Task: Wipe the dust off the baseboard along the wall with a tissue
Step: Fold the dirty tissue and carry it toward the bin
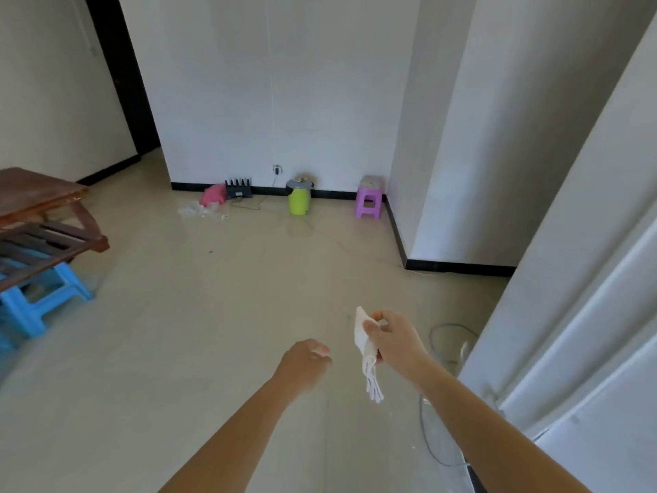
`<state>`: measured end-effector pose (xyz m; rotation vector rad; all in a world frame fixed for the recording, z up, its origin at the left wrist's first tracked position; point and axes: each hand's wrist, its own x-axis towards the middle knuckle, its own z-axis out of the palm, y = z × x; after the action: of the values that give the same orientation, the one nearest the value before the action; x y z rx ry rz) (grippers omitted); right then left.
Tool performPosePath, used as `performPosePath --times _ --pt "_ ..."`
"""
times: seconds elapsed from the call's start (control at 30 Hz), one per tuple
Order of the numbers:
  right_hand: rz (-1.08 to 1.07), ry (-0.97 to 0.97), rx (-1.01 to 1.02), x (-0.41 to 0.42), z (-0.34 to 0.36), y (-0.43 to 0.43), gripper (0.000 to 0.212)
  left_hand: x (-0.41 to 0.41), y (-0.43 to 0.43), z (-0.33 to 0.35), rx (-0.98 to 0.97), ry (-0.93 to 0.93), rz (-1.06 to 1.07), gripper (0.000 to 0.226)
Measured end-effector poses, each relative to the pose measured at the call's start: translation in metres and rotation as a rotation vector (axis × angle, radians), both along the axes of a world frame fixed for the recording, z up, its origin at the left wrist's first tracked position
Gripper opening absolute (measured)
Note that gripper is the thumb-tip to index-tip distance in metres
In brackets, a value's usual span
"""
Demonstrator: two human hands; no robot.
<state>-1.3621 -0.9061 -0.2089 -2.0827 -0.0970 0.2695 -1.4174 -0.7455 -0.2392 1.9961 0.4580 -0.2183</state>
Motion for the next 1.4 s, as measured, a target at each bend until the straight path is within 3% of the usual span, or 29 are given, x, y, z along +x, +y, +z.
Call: performPosePath --times 0.3,0.37,0.63,1.0,1.4 --pt "0.054 0.074 0.054 0.255 0.000 0.117 0.013 0.257 0.116 -0.004 0.565 -0.124 -0.175 0.044" --pt "0.039 0.086 0.104 0.323 0.005 0.146 0.012 0.330 0.150 0.005 0.613 -0.151 -0.198 0.044" --pt "-0.012 0.055 0.103 0.566 0.011 0.204 0.016 0.582 0.214 0.018 0.652 -0.212 -0.218 0.043" --pt "-0.003 -0.017 -0.022 0.936 -0.003 0.197 0.015 0.958 0.204 -0.001 0.637 -0.220 -0.259 0.042" --pt "0.011 -0.027 -0.093 1.290 -0.003 0.209 0.020 1.309 0.225 -0.008 0.698 -0.220 -0.224 0.045"
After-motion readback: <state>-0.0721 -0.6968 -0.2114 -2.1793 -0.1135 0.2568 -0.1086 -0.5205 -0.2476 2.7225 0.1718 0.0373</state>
